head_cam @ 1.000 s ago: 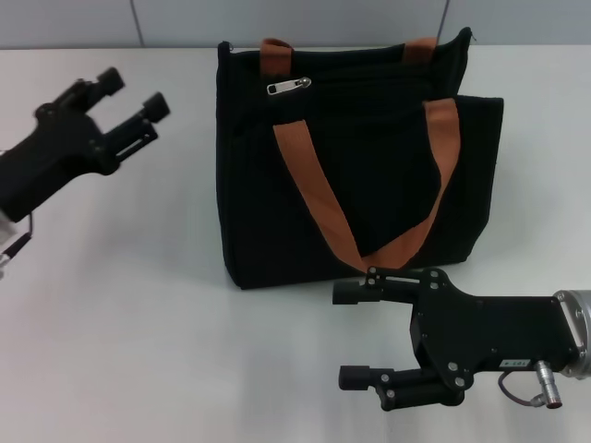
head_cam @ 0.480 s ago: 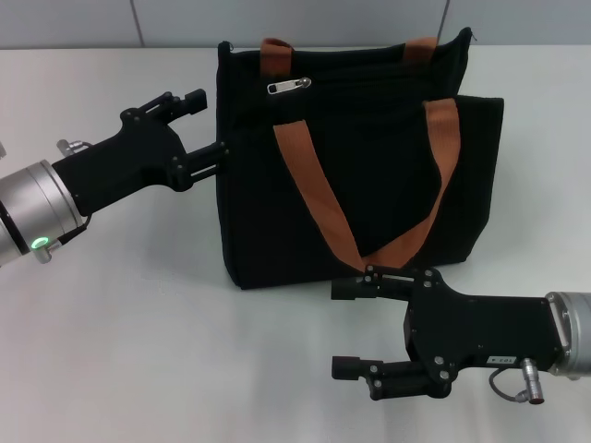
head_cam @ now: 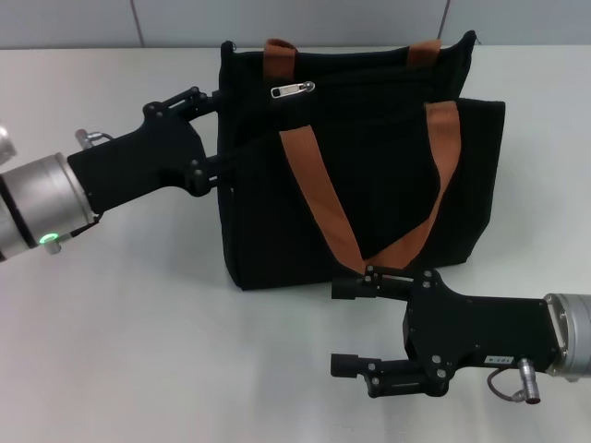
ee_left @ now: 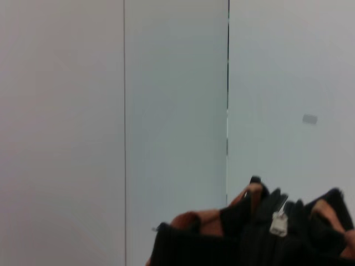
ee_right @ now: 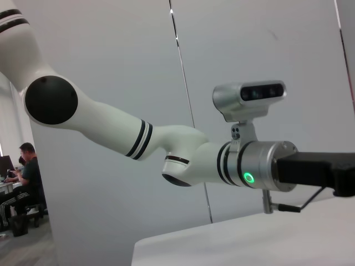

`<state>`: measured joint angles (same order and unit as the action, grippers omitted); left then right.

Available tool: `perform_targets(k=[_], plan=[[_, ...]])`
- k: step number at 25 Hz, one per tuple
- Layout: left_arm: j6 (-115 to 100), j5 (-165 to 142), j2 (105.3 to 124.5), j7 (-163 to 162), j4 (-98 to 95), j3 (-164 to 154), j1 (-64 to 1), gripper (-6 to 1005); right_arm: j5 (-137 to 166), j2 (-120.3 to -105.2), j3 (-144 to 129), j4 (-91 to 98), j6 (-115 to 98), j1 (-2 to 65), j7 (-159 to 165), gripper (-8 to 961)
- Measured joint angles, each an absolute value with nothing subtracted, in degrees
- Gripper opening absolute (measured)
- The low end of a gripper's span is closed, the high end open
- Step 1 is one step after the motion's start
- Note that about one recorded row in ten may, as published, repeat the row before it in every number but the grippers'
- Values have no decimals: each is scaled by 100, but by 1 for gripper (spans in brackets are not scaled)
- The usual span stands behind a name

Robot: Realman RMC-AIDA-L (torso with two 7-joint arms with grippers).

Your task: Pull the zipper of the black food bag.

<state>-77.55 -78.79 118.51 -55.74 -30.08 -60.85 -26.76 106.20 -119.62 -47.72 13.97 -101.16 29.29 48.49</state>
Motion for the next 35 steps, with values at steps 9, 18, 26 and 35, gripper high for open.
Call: perform_targets(k=[9, 18, 26, 35], plan=[[-7441, -7831, 11883, -5784, -3047, -6097, -2770, 722, 10565, -11962, -4771, 1387, -9996, 2940, 4850, 785], [-7474, -7857, 11872, -5907, -3053, -6121, -2901, 603, 10408, -11962, -4763, 1379, -9933, 2903, 4850, 781], [-7498, -7807, 11889, -5905, -3053, -6088, -2902, 216, 10390, -11959, -4417, 1269, -9977, 2852, 4851, 767], [-7506, -7524, 11911, -5867, -3047, -6141, -2973, 28, 9563, -11963, -3886, 966, -10046, 2614, 4645, 752]])
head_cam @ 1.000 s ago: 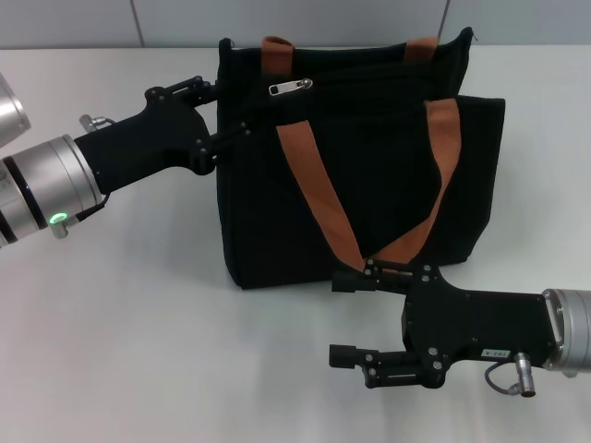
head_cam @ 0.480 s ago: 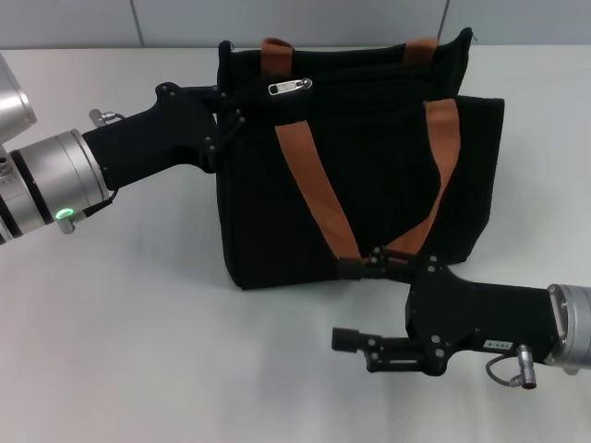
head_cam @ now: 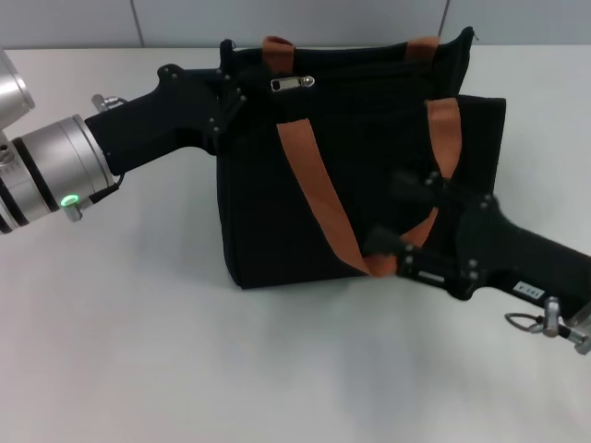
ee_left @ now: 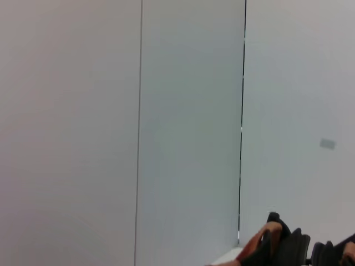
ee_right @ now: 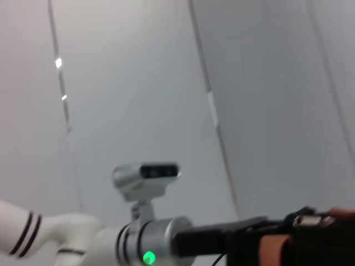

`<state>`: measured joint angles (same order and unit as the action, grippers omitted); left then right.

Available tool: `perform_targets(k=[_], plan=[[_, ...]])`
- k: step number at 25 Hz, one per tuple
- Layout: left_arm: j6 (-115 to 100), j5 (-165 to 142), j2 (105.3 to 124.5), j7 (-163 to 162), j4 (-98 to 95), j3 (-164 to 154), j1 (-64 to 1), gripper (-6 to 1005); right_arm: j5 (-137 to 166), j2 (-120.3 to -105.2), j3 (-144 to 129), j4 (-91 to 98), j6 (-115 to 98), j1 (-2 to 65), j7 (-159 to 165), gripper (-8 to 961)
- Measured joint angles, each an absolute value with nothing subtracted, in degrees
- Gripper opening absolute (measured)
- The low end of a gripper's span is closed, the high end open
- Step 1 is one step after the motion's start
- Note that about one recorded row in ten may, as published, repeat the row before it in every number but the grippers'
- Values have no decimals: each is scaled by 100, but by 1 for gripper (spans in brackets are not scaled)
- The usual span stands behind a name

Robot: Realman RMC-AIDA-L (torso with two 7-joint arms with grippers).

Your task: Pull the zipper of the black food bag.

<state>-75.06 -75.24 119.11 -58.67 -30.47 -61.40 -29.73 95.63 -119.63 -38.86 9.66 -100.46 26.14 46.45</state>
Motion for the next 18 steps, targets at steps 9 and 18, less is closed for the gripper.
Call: perform_targets(k=[9, 18], plan=[[-7565, -7361, 11916, -5862, -3019, -6157, -3191, 28, 8962, -11965, -3812, 889, -10227, 2506, 4535, 736], [-7704, -7353, 11918, -5874, -3004, -6161, -3300, 29, 8746, -11958, -3757, 866, -10487, 2547, 4931, 721]])
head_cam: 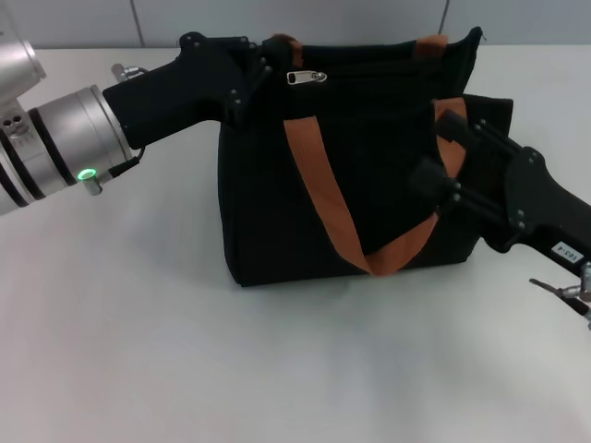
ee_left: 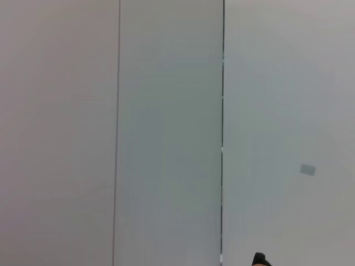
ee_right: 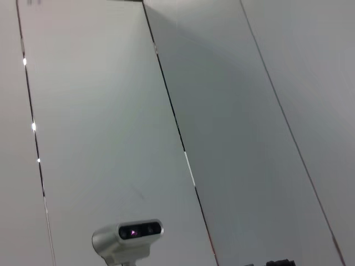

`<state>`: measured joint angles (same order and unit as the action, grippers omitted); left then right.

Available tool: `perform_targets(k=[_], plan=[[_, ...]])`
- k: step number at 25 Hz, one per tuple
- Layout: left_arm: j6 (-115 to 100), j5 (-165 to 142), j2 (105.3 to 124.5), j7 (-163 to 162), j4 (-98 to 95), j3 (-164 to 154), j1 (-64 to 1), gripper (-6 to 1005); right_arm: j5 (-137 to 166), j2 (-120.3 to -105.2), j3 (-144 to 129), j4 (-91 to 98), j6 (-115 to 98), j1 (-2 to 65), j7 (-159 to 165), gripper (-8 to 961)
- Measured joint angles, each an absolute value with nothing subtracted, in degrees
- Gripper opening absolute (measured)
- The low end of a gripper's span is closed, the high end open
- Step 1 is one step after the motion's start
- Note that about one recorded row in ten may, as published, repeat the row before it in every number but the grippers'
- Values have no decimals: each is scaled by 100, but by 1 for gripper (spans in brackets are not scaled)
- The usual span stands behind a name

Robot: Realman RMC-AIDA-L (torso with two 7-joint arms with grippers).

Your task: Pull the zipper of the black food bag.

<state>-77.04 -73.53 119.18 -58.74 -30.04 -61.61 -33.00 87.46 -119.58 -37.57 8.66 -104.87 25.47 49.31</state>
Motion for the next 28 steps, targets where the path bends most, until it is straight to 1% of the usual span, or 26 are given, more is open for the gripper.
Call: perform_targets(k=[10, 18, 28], plan=[[-7921, -6852, 11918, -5866, -3022, -6477, -3334, 29, 8738, -11962, -3700, 861, -10494, 2621, 5077, 704], [-7878, -6832, 11917, -5862, -2961, -6512, -3317, 30, 8735, -11949, -3149, 633, -10495, 2642, 5230, 690], [-7931, -6567, 11918, -5862, -2895, -6726, -3306, 30, 8735, -11957, -2853, 588, -10490, 2874, 5859, 673]])
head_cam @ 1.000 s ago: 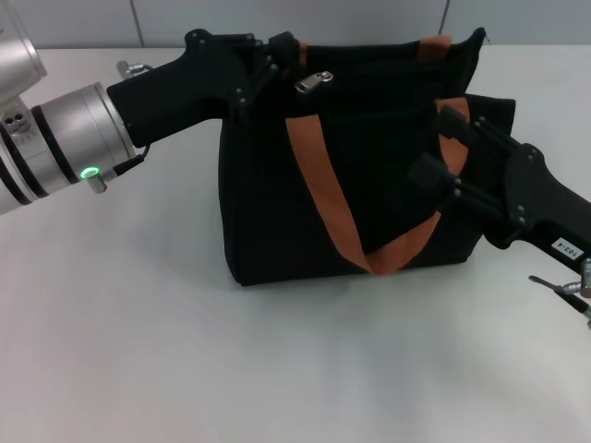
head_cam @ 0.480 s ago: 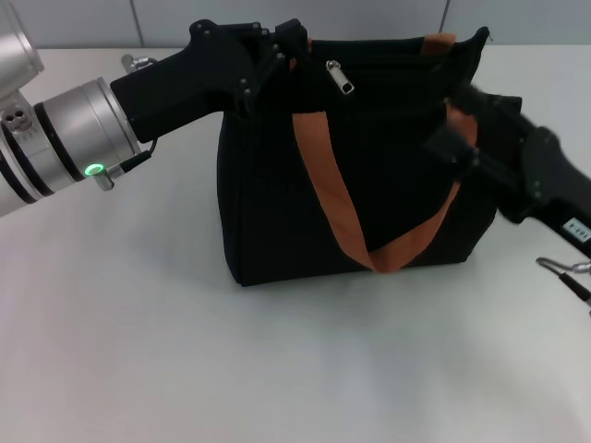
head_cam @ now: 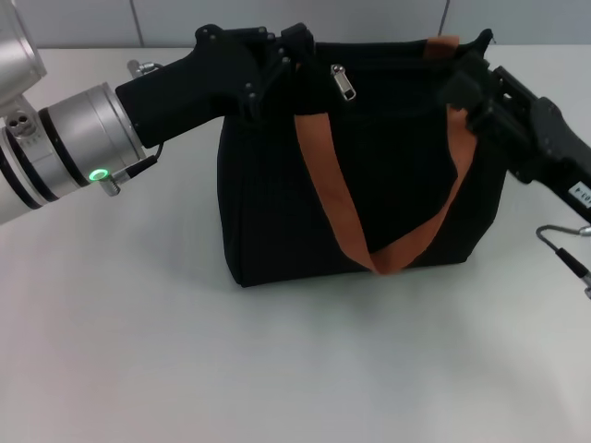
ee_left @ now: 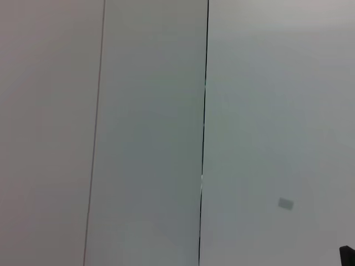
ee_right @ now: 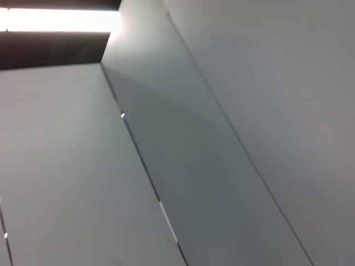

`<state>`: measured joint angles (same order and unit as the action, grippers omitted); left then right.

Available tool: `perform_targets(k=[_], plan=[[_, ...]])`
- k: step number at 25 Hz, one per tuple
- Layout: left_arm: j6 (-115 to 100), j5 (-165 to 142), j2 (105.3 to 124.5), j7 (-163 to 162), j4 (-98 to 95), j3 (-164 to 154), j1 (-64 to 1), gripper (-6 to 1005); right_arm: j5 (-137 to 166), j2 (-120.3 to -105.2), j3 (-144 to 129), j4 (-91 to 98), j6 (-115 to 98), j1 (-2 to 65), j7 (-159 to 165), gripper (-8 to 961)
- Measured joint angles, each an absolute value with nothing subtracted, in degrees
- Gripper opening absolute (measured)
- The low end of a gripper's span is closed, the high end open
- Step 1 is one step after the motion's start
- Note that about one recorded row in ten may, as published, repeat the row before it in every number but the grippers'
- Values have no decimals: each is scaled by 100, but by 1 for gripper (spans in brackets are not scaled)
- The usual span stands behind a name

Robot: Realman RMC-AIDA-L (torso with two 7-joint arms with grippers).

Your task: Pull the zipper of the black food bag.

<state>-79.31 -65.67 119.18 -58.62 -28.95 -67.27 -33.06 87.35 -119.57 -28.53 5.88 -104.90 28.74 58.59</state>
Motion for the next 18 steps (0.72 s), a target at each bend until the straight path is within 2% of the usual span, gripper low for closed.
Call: perform_targets(k=[11, 16, 18], plan=[[-7950, -6255, 11918, -5827, -2966, -7091, -3419, 31, 8746, -11962, -2784, 484, -10437, 3096, 5989, 450], [-7948, -6107, 11918, -5731, -2967, -7167, -3464, 31, 8740, -11970, -2770, 343, -9956, 3289, 5972, 300], [-7933, -6090, 11918, -5730, -2969, -7173, -3494, 31, 8740, -11971, -2800, 267, -9750, 3379, 5969, 301]])
